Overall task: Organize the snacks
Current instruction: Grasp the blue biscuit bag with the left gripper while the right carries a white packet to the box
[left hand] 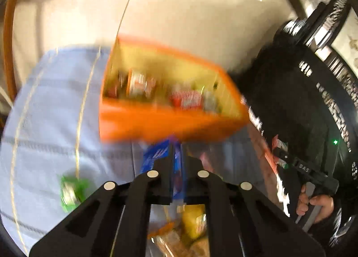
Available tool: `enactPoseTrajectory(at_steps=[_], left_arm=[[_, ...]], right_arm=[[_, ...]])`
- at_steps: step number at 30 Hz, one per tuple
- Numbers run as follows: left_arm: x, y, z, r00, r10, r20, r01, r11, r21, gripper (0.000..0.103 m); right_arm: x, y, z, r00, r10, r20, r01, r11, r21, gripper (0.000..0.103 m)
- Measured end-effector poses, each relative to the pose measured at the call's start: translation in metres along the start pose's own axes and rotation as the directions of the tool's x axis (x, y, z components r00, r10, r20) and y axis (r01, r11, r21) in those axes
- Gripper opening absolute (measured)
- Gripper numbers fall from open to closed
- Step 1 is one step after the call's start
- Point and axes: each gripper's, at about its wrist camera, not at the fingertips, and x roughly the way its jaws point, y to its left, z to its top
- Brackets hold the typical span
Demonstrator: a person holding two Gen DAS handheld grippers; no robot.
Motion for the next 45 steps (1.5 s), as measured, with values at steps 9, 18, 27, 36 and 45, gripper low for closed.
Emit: enactPoseTrajectory(at_steps=[9, 18, 27, 36, 45], left_arm=[[0.03, -0.006, 0.008, 0.994, 0.044, -0.103, -0.031, 0.992, 0.122, 0.08], [0.119, 0.046, -0.038, 0.95, -0.005, -0.311, -0.024, 0.996, -0.09, 0.096], [0.064, 0.02, -0.038, 0.98, -0.048, -0.194, 0.051, 0.999, 0.011, 0.045], [-0.002, -0.021, 0.064, 0.99, 0.139, -0.025, -0.133, 0.976, 0.17, 0.045], [0.02, -0.014, 0.133, 0.935, 0.348, 0.061, -0.353, 0.926, 0.131, 0.099]], right_arm=[[-0.025, 0.016, 0.031, 0.992, 0.076, 0.098, -0.073, 0.997, -0.036, 0.047], [0.004, 0.0, 0.012, 0.997, 0.08, 0.015, -0.08, 0.997, 0.021, 0.047], [-0.005, -0.006, 0.015, 0.995, 0.089, 0.038, -0.091, 0.995, 0.047, 0.047], [-0.022, 0.05, 0.079, 0.973, 0.194, 0.121, -0.184, 0.979, -0.091, 0.047], [0.049, 0.08, 0.137, 0.985, 0.173, 0.014, -0.171, 0.98, -0.102, 0.099]])
